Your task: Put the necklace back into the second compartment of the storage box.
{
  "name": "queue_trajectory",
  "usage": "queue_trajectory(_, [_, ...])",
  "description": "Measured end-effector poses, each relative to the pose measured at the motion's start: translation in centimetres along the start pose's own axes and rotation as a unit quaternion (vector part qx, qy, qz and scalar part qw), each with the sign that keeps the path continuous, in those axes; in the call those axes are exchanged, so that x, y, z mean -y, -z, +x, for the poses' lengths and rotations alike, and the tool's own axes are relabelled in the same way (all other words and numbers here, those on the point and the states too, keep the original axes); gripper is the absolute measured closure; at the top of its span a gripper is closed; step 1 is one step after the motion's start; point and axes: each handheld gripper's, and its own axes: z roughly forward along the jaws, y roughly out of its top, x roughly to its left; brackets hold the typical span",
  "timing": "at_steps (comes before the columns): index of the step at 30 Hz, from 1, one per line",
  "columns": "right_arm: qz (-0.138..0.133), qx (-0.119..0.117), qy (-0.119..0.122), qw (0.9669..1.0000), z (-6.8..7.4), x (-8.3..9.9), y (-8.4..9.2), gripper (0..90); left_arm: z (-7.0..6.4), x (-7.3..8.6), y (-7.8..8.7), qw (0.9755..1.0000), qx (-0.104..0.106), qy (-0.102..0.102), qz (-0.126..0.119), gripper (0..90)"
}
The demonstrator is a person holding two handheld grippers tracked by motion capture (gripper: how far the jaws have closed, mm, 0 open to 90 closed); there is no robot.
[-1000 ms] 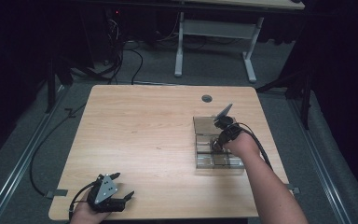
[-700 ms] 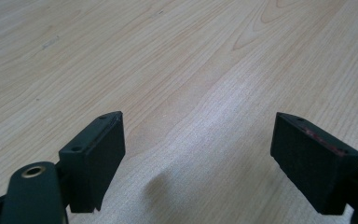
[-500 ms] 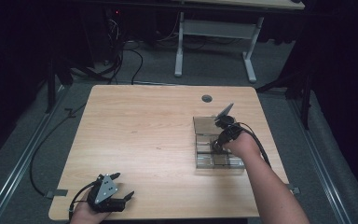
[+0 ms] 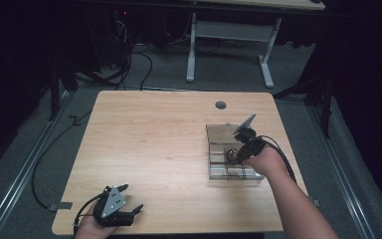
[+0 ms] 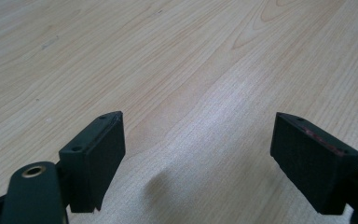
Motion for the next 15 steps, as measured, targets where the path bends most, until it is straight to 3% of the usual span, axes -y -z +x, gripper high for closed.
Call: queue_trajectory(15, [-0.002, 0.003, -0.013, 0.9999, 1.3, 2.6, 1.9, 77.2, 0.0, 0.0, 0.1, 1.0000, 0.000, 0.002, -0.003, 18.1])
